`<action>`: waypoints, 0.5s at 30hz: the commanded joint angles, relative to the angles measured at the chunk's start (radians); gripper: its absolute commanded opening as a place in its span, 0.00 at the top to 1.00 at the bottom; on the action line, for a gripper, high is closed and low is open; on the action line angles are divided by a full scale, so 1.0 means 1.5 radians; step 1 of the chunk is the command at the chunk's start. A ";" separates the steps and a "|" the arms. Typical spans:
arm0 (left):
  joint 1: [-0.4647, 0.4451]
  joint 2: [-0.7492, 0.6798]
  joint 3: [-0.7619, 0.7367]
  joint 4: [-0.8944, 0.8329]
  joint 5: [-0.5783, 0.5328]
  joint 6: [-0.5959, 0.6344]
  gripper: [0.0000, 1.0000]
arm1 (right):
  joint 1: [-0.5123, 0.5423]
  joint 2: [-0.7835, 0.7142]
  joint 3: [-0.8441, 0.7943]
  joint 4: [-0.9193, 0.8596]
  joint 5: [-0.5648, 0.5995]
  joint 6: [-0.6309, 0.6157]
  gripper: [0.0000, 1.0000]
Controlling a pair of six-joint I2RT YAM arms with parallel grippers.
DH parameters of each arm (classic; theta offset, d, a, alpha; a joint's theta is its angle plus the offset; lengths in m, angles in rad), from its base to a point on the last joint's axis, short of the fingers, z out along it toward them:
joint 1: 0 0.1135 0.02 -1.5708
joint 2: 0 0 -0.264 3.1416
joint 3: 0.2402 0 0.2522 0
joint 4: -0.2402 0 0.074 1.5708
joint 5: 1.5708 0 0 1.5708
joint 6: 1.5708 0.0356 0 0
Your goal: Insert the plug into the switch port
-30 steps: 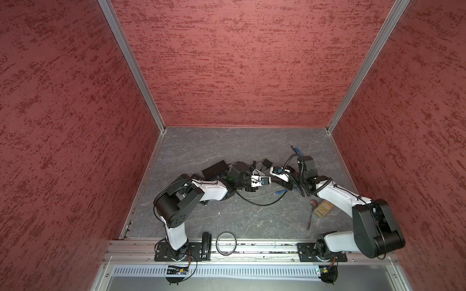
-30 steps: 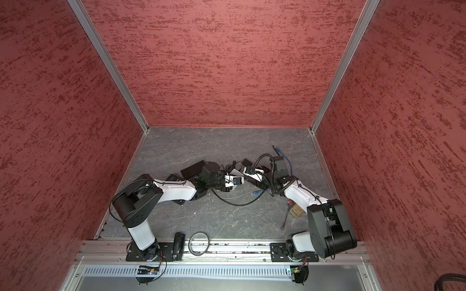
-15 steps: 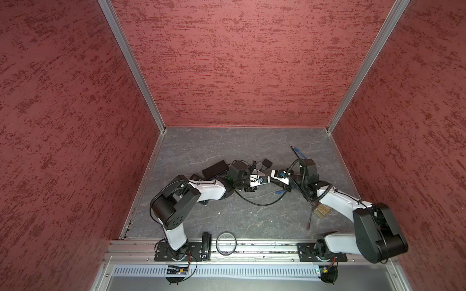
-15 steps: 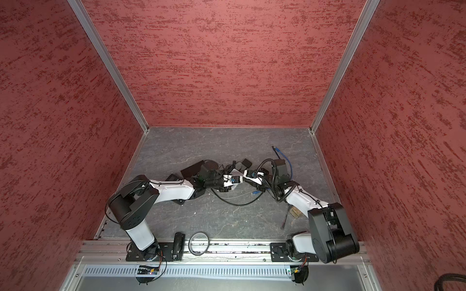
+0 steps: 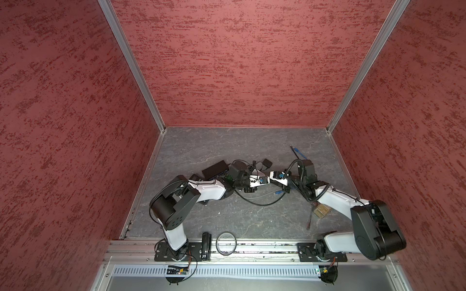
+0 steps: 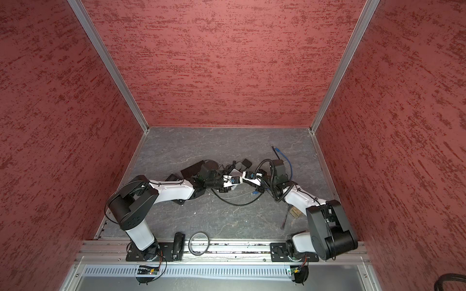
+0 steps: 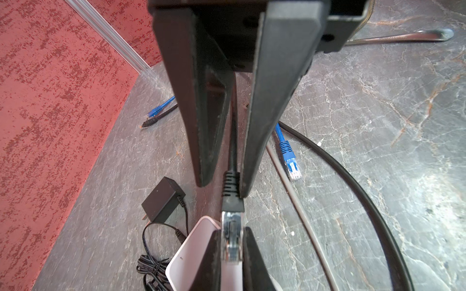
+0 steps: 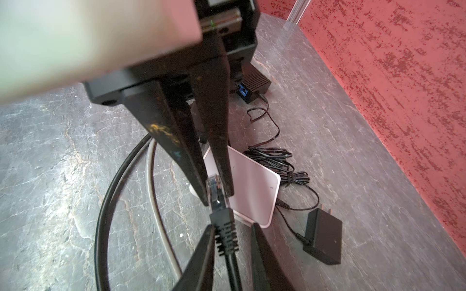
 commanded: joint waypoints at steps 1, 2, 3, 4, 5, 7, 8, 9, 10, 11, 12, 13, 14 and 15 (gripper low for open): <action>-0.004 -0.021 0.012 -0.010 0.016 0.000 0.88 | 0.009 0.010 0.025 -0.008 -0.031 -0.012 0.75; -0.003 -0.022 0.012 -0.011 0.016 0.002 0.89 | 0.010 0.012 0.026 -0.012 -0.029 -0.014 0.75; -0.002 -0.024 0.011 -0.012 0.016 0.003 0.89 | 0.013 0.013 0.028 -0.016 -0.029 -0.018 0.74; -0.002 -0.025 0.011 -0.011 0.018 0.002 0.89 | 0.013 0.015 0.030 -0.019 -0.029 -0.020 0.74; 0.000 -0.026 0.012 -0.012 0.018 0.004 0.89 | 0.013 0.016 0.031 -0.019 -0.028 -0.020 0.74; 0.000 -0.027 0.012 -0.014 0.020 0.005 0.89 | 0.016 0.018 0.034 -0.025 -0.027 -0.024 0.73; 0.001 -0.028 0.014 -0.015 0.020 0.007 0.89 | 0.017 0.019 0.036 -0.030 -0.026 -0.028 0.72; 0.002 -0.029 0.014 -0.015 0.021 0.007 0.89 | 0.017 0.020 0.038 -0.036 -0.024 -0.031 0.72; 0.003 -0.030 0.014 -0.016 0.022 0.007 0.89 | 0.018 0.020 0.040 -0.042 -0.021 -0.035 0.72; 0.003 -0.029 0.015 -0.018 0.023 0.008 0.89 | 0.018 0.021 0.042 -0.048 -0.018 -0.039 0.72; 0.004 -0.031 0.015 -0.018 0.023 0.008 0.89 | 0.017 0.021 0.043 -0.054 -0.017 -0.044 0.72; 0.004 -0.031 0.015 -0.018 0.024 0.010 0.89 | 0.017 0.021 0.044 -0.061 -0.015 -0.049 0.72; 0.005 -0.031 0.016 -0.018 0.023 0.010 0.89 | 0.019 0.021 0.047 -0.063 -0.015 -0.050 0.73; 0.005 -0.031 0.017 -0.019 0.024 0.008 0.89 | 0.019 0.021 0.048 -0.065 -0.017 -0.050 0.73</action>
